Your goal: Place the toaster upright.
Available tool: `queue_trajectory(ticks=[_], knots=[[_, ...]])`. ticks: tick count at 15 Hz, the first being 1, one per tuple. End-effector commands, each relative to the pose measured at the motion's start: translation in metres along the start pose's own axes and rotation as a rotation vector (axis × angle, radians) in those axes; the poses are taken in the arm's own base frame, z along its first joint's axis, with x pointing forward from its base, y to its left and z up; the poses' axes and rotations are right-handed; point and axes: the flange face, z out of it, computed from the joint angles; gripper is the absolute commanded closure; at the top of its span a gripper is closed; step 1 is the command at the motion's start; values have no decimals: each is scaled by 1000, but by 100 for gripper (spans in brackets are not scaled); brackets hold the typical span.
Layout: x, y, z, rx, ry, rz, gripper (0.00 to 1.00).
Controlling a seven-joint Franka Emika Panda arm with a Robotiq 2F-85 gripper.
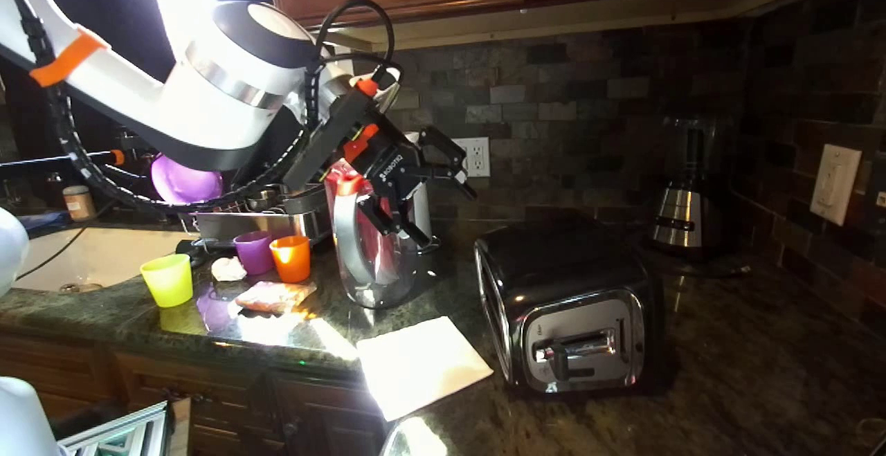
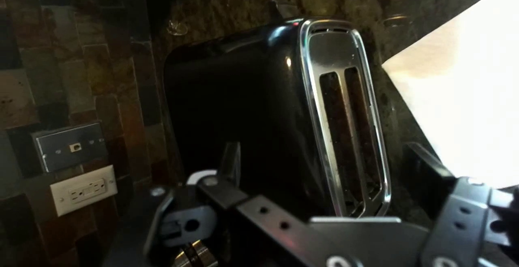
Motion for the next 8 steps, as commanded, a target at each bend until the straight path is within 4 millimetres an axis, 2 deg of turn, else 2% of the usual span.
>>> queue_trajectory(ticks=[1,8], knots=[[-1,-9,24,-53,29,-16,0],[-14,-24,54,-184,64,45,0]])
